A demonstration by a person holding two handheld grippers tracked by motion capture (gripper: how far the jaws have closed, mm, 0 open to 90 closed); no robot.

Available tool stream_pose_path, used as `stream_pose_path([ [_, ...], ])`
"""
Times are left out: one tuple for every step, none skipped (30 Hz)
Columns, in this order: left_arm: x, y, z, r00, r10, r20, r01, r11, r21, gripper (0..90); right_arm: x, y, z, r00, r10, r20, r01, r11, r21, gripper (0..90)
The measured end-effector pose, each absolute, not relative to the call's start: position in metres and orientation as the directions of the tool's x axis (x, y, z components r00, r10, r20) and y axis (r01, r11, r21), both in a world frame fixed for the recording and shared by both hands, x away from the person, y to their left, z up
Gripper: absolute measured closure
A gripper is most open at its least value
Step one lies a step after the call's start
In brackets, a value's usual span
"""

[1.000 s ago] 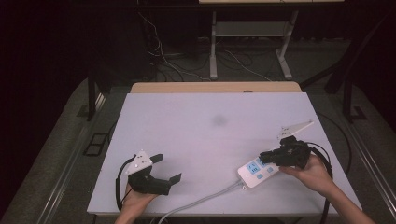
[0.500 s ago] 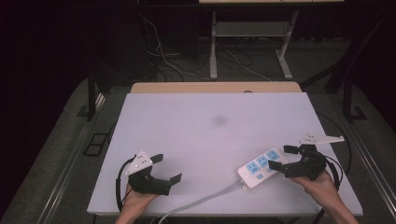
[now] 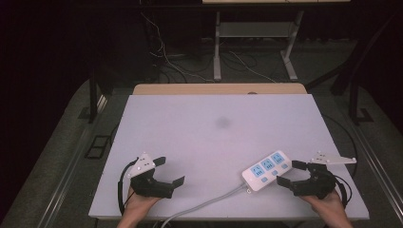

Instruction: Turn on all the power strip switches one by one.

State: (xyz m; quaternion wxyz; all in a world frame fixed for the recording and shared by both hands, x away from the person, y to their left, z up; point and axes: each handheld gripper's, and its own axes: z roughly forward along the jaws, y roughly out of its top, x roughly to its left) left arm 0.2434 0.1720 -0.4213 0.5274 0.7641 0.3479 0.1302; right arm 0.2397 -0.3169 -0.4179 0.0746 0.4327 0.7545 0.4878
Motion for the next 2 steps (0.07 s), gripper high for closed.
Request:
stream_pose_path([
  [0.2435, 0.1721, -0.4213, 0.724, 0.669, -0.168, 0.394, -0.202, 0.896, 0.0, 0.2395, -0.3172, -0.4174, -0.618, 0.724, 0.308, 0.575, 0.148, 0.805, 0.5],
  [0.2436, 0.1722, -0.4214, 0.724, 0.669, -0.168, 0.395, -0.201, 0.897, 0.0, 0.2389, -0.3176, -0.4167, -0.616, 0.724, 0.310, 0.575, 0.144, 0.805, 0.5],
])
